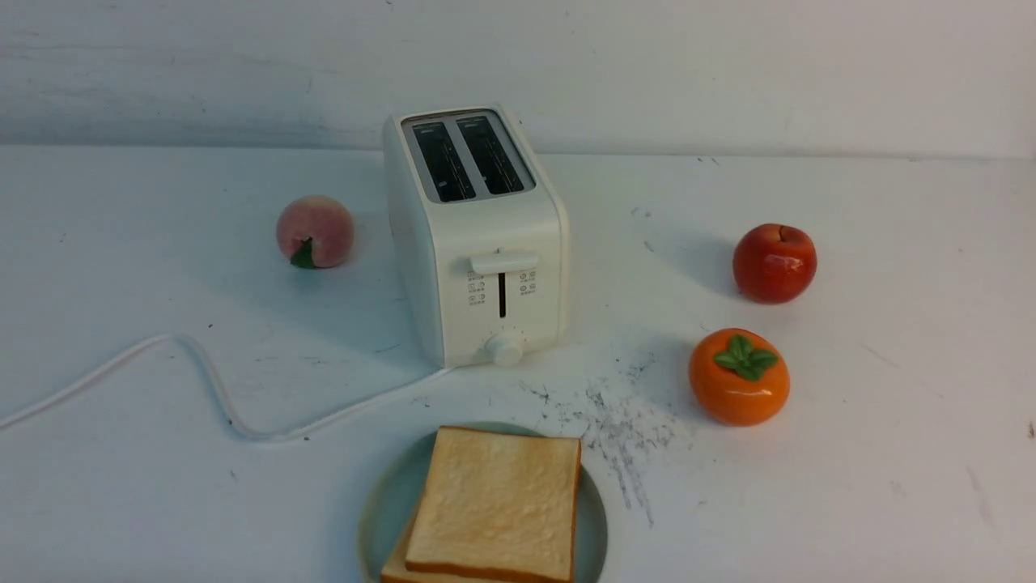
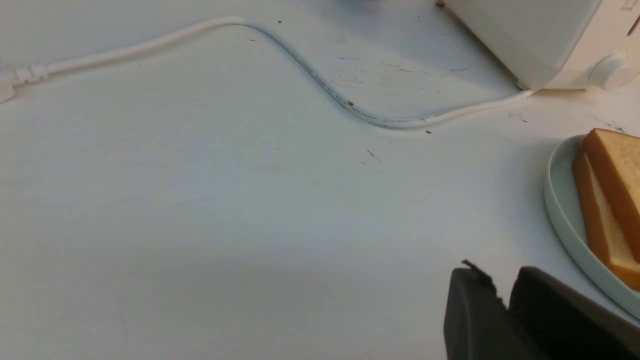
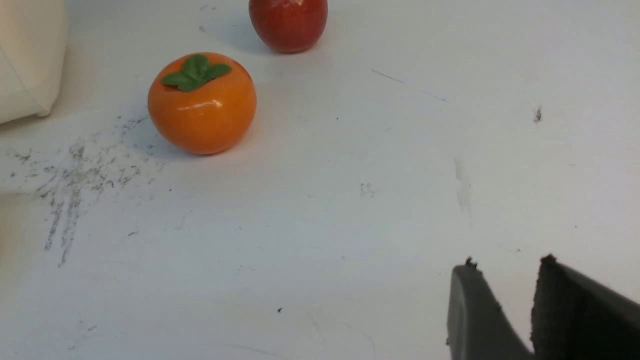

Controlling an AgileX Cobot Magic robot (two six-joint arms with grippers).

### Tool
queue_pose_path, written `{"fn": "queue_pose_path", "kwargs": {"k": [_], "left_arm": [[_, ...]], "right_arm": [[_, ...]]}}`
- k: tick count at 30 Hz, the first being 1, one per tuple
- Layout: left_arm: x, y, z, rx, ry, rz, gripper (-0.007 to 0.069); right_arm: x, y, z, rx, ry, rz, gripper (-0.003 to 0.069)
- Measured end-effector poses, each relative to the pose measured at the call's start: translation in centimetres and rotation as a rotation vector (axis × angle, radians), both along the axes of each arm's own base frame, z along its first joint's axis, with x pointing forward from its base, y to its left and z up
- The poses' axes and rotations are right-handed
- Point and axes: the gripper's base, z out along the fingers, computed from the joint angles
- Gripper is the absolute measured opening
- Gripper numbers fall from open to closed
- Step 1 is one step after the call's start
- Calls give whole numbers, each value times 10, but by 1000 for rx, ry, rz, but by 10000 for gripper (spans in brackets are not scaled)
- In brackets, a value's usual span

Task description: Take toasted bread from bread machine on white table place on plate.

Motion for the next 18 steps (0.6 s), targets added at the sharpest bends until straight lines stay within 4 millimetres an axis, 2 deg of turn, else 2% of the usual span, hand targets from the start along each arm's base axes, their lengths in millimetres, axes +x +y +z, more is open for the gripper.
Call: {"fn": "queue_pose_path", "kwargs": {"k": [18], "left_arm": [[0,0,0,0,-1,0,121]], "right_arm": [[0,0,0,0,0,0,214]]}}
